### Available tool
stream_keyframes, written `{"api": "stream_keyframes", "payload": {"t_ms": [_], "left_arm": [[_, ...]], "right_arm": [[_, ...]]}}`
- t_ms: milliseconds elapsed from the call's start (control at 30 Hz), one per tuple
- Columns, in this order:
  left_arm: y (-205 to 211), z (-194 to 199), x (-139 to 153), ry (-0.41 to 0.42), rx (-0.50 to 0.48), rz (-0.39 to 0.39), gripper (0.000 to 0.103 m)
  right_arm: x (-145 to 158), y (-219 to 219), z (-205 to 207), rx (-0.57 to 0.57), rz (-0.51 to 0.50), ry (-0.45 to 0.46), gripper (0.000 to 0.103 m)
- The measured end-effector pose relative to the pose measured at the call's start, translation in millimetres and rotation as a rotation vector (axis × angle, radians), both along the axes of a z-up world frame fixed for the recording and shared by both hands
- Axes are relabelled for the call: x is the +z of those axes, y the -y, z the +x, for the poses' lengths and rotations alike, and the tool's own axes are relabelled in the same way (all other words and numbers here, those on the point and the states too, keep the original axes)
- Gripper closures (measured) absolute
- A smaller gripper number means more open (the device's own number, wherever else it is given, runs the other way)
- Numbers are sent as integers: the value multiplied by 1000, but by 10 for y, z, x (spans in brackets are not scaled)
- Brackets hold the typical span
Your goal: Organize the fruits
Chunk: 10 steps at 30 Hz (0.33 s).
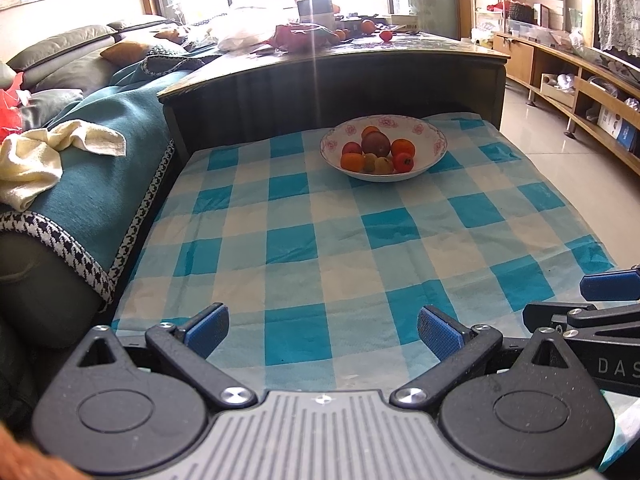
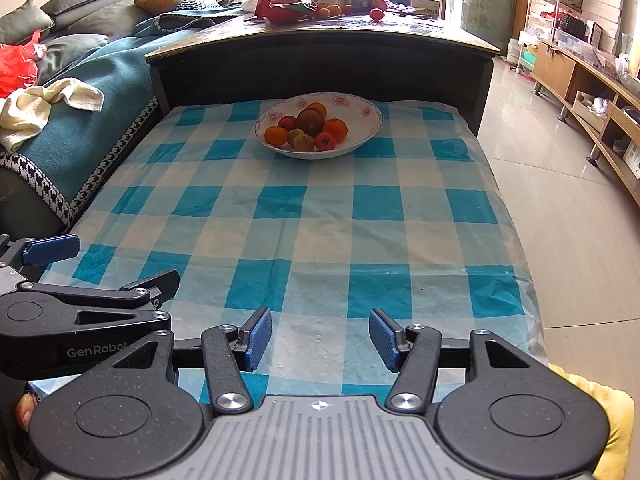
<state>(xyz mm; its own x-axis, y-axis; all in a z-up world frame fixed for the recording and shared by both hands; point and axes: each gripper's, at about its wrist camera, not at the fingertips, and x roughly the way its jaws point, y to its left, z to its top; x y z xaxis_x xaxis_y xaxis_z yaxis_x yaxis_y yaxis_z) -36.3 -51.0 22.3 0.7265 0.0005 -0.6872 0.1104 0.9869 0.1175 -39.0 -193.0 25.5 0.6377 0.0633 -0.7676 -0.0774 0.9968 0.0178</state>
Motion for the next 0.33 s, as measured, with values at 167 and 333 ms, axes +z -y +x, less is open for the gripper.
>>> {"api": "stream_keyframes", "payload": {"t_ms": [167,333], "left_arm": [[19,-1,9,12,-9,19,0],[2,20,0,2,1,15,0]], "right_arm": [[13,13,0,-6,-1,5,53],[13,9,9,-7,-3,4,52]]}}
